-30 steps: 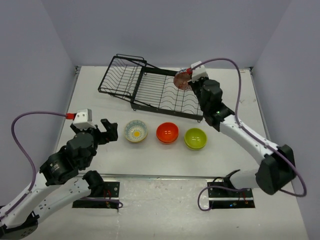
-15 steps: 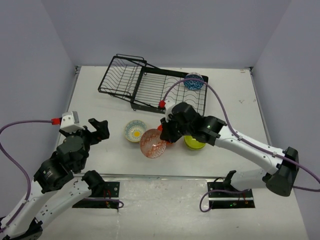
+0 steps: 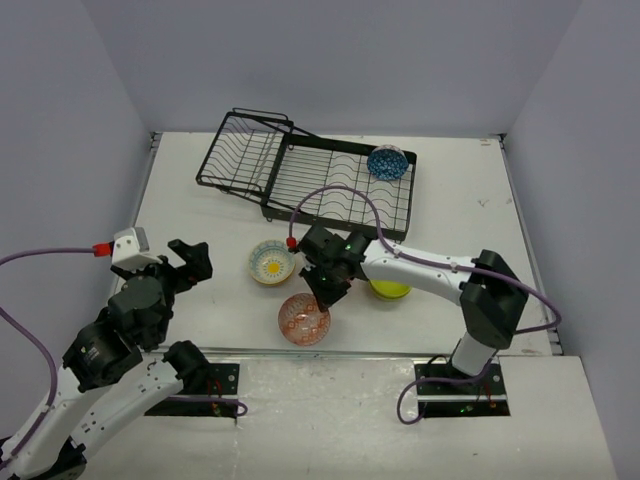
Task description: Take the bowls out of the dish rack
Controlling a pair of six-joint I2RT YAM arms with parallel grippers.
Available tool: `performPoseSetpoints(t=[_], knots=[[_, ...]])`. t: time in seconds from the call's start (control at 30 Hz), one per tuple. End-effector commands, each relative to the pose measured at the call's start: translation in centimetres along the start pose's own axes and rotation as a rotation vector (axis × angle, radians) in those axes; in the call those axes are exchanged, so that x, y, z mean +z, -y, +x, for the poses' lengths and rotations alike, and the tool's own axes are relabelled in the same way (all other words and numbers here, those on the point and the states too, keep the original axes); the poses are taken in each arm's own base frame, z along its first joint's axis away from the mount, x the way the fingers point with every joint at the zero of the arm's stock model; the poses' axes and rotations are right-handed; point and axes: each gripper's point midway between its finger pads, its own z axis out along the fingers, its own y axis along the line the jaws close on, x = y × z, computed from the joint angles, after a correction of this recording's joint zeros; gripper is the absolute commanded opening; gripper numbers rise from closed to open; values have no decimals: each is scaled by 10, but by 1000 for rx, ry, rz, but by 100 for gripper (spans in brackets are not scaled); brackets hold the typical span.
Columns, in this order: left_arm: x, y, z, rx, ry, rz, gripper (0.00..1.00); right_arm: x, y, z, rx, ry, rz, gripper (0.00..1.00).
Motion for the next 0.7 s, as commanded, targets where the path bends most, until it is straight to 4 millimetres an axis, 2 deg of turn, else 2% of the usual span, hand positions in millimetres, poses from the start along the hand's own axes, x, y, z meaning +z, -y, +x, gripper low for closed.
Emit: performPoseSetpoints(t=[0.0,0.23,0.33,0.43,0.57,0.67], knots=[[0,-3,-7,-21,20,-28,100,-3,-13,-22,-6,18,-16,0],[1,2,-6,-9,13,-4,100,16,-4,-21,-8,-30,27,1],[1,3,-5,-5,11,1,100,21,-2,-16,-7,-54,28,9],[1,4,-5,-2,9,9,100,22,-2,-14,-13,-58,26,11],[1,6,-5,-1,11,23,100,20,-4,-14,-21,-55,13,27],[0,6,-5,-1,10,26,100,12,-4,-15,-26,-33,18,32]])
